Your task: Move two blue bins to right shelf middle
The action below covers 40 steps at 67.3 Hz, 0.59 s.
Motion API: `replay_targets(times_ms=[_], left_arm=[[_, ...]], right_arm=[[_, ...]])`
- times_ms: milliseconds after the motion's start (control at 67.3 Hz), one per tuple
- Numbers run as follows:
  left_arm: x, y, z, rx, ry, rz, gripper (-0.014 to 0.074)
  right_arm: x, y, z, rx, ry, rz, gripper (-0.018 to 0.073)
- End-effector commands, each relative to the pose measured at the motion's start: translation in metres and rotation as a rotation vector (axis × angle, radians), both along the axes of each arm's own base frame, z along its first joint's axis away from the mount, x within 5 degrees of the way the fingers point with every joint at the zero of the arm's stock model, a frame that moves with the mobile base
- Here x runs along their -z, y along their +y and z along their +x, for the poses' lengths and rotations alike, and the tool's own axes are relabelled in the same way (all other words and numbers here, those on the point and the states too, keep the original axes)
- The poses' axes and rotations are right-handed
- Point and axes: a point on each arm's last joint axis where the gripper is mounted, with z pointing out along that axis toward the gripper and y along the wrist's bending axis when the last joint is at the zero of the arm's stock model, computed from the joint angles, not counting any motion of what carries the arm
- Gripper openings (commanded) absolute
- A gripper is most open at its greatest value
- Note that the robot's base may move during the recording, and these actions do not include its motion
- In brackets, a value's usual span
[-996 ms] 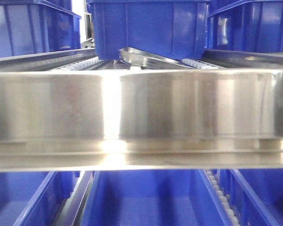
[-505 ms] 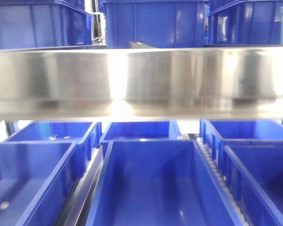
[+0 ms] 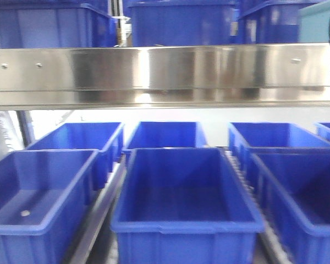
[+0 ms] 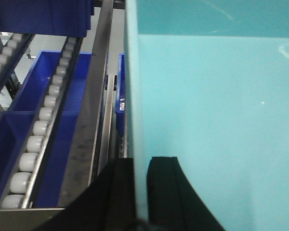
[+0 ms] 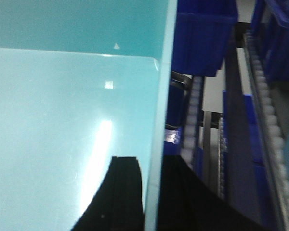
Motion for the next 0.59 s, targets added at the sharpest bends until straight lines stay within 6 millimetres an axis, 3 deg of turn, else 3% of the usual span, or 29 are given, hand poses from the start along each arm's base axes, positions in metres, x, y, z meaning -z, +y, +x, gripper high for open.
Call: replay_targets(times_ms=[0, 580], left_arm=[[-0.0126, 0.0015, -0.0053, 0.014, -0.069, -0.011, -0.0111], [-0.0126, 0.0015, -0.0053, 0.014, -0.069, -0.011, -0.0111]], right_arm=[[-0.0099, -0.0021, 0.0, -0.005, -0.076, -0.031, -0.0158], [-0.0099, -0.0021, 0.0, -0.005, -0.076, -0.031, -0.0158]])
